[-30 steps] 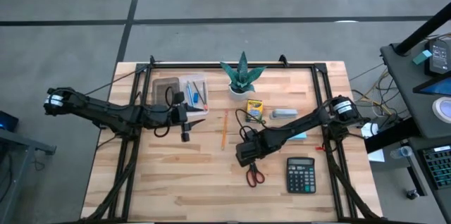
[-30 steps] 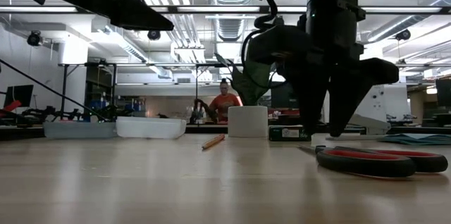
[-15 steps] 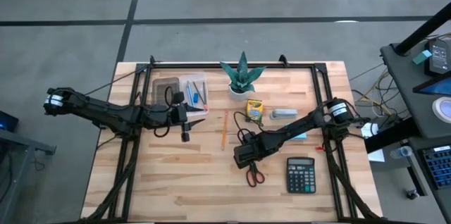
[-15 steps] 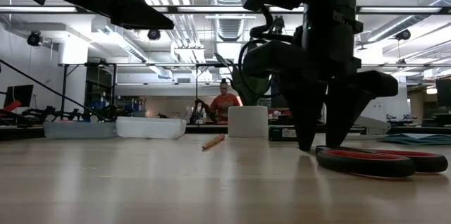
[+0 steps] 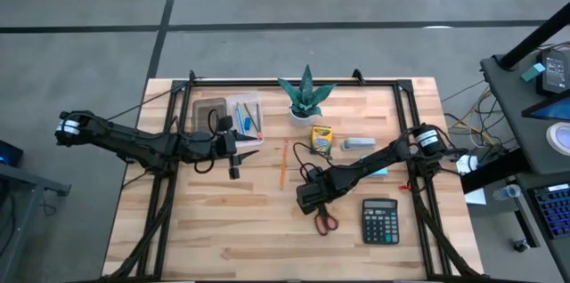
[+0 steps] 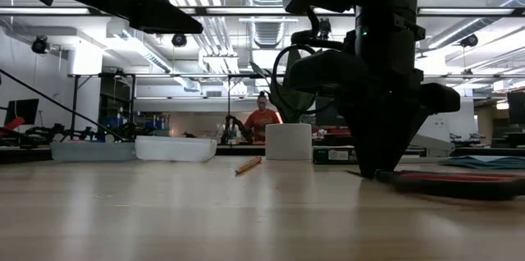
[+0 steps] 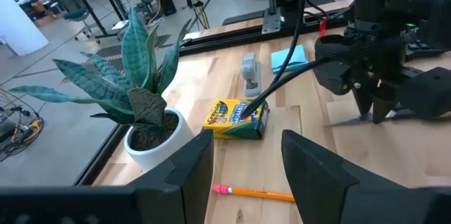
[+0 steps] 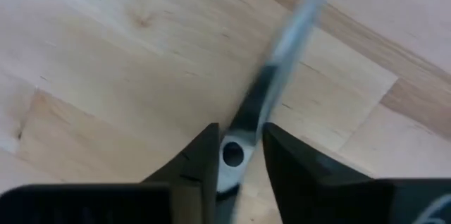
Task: Pack school essentials
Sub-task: Put the black scissor into the black supply box
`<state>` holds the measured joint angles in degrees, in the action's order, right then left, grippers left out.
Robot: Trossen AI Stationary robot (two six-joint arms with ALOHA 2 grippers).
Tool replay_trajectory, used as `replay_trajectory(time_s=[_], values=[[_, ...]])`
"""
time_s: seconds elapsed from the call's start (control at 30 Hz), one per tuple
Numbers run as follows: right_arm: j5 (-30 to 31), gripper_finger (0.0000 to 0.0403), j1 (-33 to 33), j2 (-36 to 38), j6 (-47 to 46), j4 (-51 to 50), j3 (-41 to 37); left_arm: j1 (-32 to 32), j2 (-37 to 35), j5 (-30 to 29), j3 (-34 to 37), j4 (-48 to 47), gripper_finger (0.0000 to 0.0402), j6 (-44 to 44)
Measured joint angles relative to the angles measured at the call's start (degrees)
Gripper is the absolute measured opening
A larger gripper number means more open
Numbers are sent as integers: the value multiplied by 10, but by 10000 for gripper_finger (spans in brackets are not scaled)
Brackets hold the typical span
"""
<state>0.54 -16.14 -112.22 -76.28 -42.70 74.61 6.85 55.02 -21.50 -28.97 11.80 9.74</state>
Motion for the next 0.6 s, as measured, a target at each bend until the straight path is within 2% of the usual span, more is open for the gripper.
replay_trajectory(time_s=[0.23,0.6], values=[[26,40,-1,4,6,17,0,0,0,0,1,4,151,1],[37,35,0,17,38,38,0,0,0,0,1,9,151,2]])
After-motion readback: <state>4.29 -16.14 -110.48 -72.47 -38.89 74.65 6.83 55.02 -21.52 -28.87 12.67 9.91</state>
